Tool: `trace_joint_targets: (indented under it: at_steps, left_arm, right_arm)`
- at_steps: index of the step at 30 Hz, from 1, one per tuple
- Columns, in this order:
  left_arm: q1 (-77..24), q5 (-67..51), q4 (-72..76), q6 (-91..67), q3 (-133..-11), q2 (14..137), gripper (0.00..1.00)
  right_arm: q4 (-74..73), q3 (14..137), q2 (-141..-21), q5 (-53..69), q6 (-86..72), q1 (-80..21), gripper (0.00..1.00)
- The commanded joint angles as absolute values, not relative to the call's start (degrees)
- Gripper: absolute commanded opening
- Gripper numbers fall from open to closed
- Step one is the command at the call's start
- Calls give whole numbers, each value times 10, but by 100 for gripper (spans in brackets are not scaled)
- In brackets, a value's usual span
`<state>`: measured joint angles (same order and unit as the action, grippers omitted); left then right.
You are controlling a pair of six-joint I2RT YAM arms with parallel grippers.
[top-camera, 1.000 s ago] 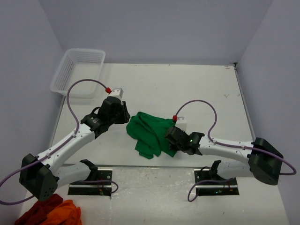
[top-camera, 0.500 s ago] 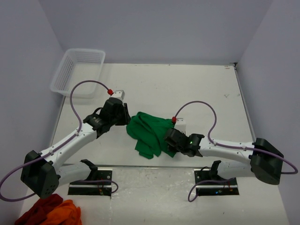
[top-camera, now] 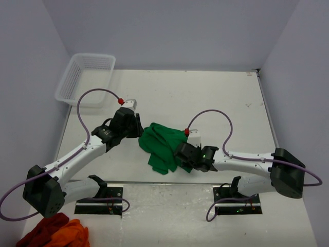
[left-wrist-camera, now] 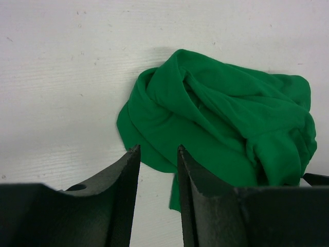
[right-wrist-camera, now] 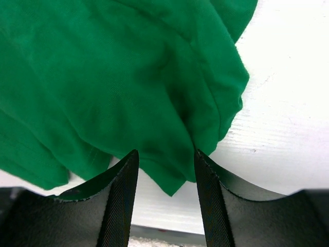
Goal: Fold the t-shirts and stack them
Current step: Move the tshirt to the center of the board, then flatten out the tshirt
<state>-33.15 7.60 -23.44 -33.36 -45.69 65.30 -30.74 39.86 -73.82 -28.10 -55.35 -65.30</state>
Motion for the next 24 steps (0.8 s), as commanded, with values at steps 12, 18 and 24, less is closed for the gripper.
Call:
trace_joint_targets:
  at_steps: [12, 18, 24]
  left_arm:
    - [-332, 67, -224, -322, -441, 628, 37]
    - [-332, 48, -200, -324, -438, 648, 47]
    - [-332, 16, -182, -325, -436, 674, 66]
  right_arm:
    - [-292, 419, -794, -310, -565, -642, 17]
    - [-329, 437, -761, -337, -562, -642, 0]
    - [-421, 522, -714, -388, -520, -642, 0]
